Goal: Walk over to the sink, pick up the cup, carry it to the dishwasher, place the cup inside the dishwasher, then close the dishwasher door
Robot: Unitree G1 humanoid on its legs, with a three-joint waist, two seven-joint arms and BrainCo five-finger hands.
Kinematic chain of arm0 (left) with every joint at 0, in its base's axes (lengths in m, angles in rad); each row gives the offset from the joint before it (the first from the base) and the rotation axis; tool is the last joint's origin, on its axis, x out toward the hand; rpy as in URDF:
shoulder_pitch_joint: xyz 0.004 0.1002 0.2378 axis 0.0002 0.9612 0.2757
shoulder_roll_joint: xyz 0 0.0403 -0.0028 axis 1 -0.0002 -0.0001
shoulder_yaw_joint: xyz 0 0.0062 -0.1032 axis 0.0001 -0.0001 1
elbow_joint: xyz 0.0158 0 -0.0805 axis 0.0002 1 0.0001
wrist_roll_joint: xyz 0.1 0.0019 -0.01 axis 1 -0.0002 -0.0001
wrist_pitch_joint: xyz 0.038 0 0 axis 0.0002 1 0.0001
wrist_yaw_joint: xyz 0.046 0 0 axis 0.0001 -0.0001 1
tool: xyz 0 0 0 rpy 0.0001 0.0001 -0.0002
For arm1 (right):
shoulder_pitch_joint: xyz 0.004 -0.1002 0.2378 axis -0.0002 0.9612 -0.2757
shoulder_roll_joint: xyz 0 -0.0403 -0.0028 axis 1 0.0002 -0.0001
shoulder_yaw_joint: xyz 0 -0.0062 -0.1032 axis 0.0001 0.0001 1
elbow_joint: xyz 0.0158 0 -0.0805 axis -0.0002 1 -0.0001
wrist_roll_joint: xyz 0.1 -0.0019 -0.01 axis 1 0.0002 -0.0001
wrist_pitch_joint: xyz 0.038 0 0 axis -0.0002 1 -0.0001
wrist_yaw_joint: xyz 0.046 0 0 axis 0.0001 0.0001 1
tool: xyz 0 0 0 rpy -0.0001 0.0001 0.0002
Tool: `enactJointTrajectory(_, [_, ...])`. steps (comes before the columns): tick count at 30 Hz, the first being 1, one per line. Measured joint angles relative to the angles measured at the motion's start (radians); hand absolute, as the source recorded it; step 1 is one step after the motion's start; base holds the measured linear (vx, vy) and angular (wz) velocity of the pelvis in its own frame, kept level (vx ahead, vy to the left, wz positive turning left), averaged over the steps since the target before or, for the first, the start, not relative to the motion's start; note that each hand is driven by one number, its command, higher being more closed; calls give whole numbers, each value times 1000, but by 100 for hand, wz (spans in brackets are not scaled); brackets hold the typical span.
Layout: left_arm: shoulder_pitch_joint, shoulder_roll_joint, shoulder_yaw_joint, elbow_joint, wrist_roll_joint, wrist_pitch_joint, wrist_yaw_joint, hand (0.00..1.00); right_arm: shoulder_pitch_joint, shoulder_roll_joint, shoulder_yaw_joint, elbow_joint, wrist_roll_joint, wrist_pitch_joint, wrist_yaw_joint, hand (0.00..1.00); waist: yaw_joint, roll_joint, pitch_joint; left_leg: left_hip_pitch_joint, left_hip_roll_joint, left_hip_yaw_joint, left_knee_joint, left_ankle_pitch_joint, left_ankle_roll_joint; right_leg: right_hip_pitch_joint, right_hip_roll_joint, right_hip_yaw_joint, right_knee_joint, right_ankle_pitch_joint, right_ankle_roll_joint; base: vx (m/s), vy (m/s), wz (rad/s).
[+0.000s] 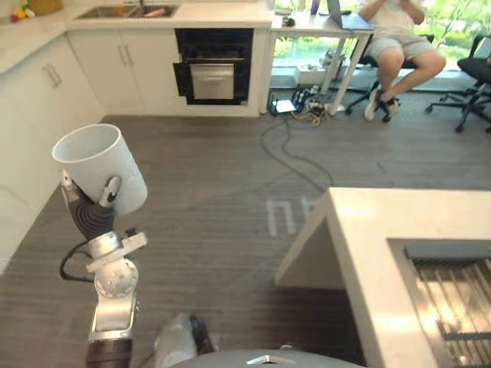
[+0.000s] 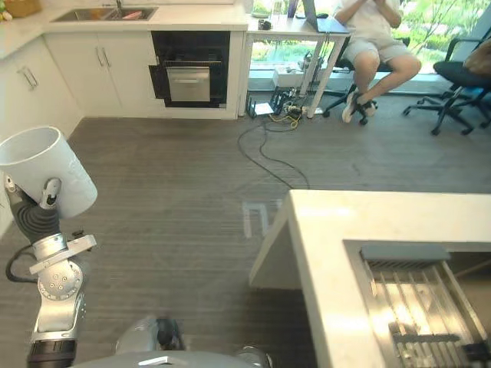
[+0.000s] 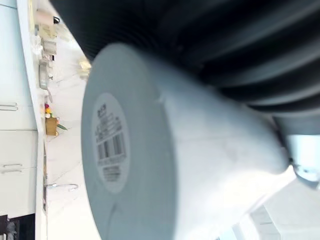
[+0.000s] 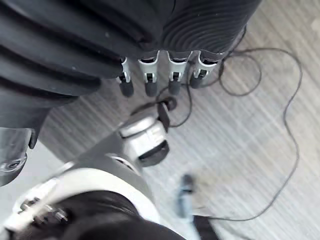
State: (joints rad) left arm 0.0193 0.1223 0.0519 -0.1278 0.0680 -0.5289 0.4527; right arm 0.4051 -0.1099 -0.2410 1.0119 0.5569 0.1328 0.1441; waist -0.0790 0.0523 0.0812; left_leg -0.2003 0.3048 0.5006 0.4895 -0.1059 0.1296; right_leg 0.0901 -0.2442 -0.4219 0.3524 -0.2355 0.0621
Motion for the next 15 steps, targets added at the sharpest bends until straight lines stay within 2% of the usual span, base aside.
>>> enactJointTrajectory(1, [-23, 0, -23, 16, -7, -5, -14, 100, -13, -2, -29, 17, 8, 0, -11, 0, -24, 0, 9, 20, -58, -13, -82, 6, -91, -10, -28, 16, 23, -31, 32, -122, 370, 118])
enactJointTrajectory(2, [-57, 14, -62, 56, -17, 0, -39, 100, -64, 8, -65, 34, 28, 5, -22, 0, -64, -42, -9, 72, -172, -27, -286, 88, -101, -36, -29, 64, -17, -60, 32, -123, 243, 100])
enactJointTrajectory(3, [-76, 18, -72, 62, -27, 6, -52, 100, -74, 27, -74, 28, 30, 0, -19, 0, -68, -62, -9, 89, -202, 7, -317, 63, -126, -41, -40, 81, -57, -1, 10, -102, 204, 85])
enactJointTrajectory(4, [-113, 27, -106, 60, -49, 14, -70, 100, -89, 37, -88, 30, 29, -14, -15, 0, -50, -81, -1, 87, -181, 7, -109, 16, -95, -40, -97, 49, -62, 71, 56, -40, 197, 7])
enactJointTrajectory(5, [-129, 30, -134, 58, -66, 24, -81, 100, -89, 16, -102, 27, 24, -11, -14, 0, -36, -42, 1, 154, -144, -23, -133, -65, -192, -20, -74, 46, -90, 103, 68, -36, 213, -1])
enactJointTrajectory(6, [-142, 41, -137, 62, -67, 34, -85, 100, -99, 14, -111, 29, 18, -11, -17, 0, -41, -32, 1, 173, -179, -39, -169, -90, -187, -5, -85, 55, -108, 104, 71, -66, 289, -6])
enactJointTrajectory(7, [-159, 57, -154, 61, -81, 64, -98, 100, -93, 19, -123, 26, -4, -9, -19, 0, -50, -44, 1, 199, -229, -35, -237, -65, -169, 11, -111, 55, -145, 135, 56, -69, 299, 18])
enactJointTrajectory(8, [-183, 67, -168, 57, -112, 88, -117, 100, -95, 30, -136, 32, -14, -8, -21, 0, -51, -39, -4, 202, -261, -36, -271, -49, -152, 12, -125, 59, -173, 190, 61, -81, 291, 14])
enactJointTrajectory(10, [-207, 67, -170, 58, -148, 129, -151, 100, -96, 32, -147, 33, -11, -18, -24, 0, -51, -41, 0, 182, -278, -41, -287, -42, -135, -1, -132, 59, -190, 248, 57, -104, 244, 11])
enactJointTrajectory(11, [-208, 67, -175, 62, -161, 143, -164, 100, -95, 39, -149, 24, 12, -19, -23, 0, -52, -38, -2, 169, -279, -49, -304, -36, -129, -25, -121, 76, -185, 271, 33, -120, 185, 15])
enactJointTrajectory(12, [-208, 67, -179, 62, -166, 148, -170, 100, -95, 44, -150, 20, 37, -15, -23, 0, -56, -32, -3, 161, -279, -65, -313, -30, -130, -31, -104, 97, -182, 270, 29, -72, 72, 23])
enactJointTrajectory(15, [-206, 84, -212, 106, -191, 160, -175, 100, -97, 64, -111, 2, 58, 0, -24, 0, -52, -64, 13, 193, -283, -83, -437, 46, -143, -35, -29, 137, -211, 259, 16, -42, 11, 17])
